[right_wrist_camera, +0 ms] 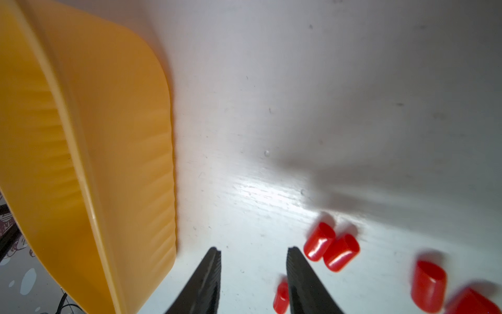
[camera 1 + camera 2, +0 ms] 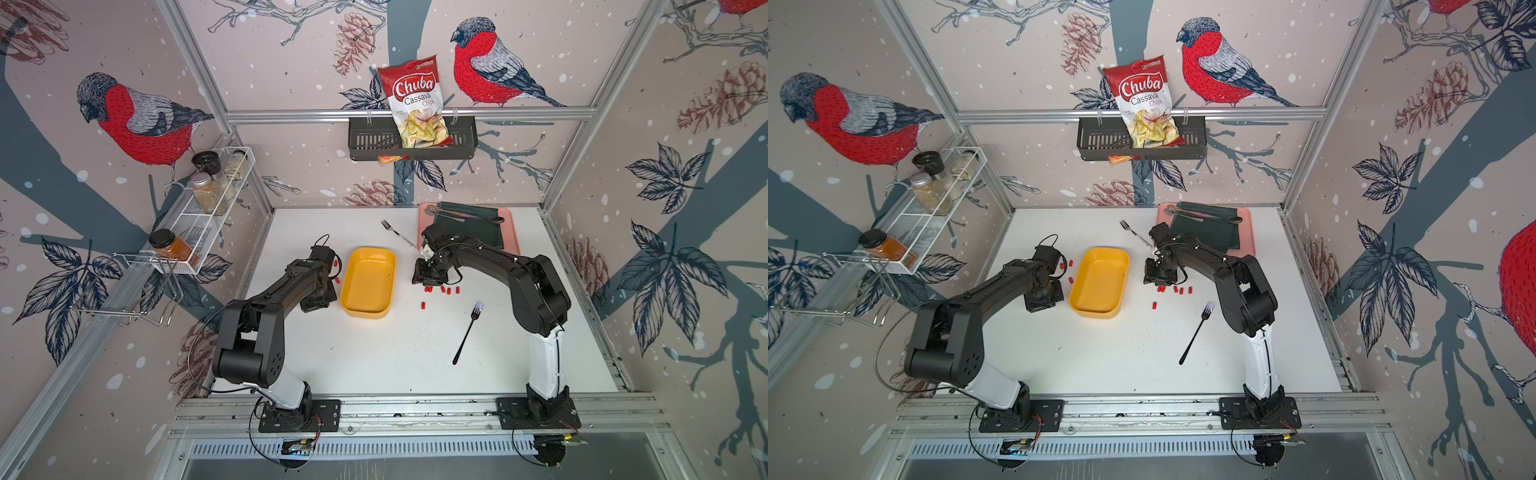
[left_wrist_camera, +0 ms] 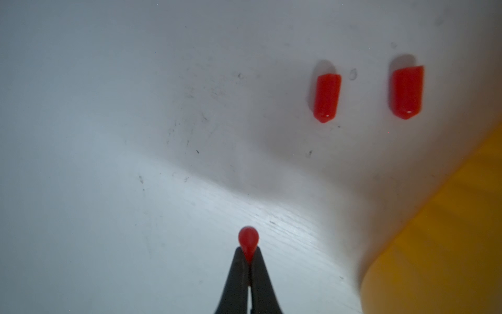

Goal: Take the screw protection sleeves out of the storage box
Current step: Place the screw protection sleeve at the center of the board.

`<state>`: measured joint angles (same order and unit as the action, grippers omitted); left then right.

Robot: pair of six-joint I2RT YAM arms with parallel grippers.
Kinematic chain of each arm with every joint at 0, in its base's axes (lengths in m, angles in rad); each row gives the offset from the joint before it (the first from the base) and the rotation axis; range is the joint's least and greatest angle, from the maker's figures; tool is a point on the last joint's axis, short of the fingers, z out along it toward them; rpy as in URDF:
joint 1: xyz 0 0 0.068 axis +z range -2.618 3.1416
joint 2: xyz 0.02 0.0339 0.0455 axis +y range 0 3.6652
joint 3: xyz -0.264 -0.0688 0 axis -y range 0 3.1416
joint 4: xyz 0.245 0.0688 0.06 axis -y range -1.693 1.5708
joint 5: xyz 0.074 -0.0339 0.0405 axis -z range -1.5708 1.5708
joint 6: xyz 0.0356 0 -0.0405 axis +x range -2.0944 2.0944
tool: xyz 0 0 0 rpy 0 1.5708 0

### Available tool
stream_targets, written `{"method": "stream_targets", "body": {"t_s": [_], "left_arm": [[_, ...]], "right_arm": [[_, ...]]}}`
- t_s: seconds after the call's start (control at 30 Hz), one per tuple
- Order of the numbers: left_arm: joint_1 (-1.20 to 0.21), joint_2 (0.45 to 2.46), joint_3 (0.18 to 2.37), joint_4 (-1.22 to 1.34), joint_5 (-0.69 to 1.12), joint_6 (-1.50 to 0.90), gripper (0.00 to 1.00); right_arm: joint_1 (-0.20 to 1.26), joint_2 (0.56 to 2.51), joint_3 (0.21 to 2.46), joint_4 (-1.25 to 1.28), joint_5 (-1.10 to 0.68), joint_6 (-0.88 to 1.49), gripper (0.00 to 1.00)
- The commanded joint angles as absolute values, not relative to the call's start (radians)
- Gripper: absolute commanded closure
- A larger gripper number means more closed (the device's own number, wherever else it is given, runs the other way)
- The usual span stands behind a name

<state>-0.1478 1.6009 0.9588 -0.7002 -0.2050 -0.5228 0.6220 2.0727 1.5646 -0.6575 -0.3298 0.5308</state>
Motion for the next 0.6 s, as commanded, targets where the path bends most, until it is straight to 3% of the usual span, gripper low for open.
{"method": "stream_targets", "body": {"t_s": [0.0,0.3,0.57], "left_arm": [[-0.145,1.626,0.938,-0.624,-0.246,-0.497,1.0],[-0.144,1.627,0.905,-0.591,-0.25,-0.495,0.74],[-0.142,1.605,0.9,-0.598,-0.257,-0.508,0.71]], "right_arm": [[0.63,2.078,1.577,-0.668,-0.31,0.54,0.55],[0.64,2.076,1.577,-0.673,-0.301,0.543,0.55],[0.646,2.098,1.607,-0.681,-0.305,0.544,0.55]]}}
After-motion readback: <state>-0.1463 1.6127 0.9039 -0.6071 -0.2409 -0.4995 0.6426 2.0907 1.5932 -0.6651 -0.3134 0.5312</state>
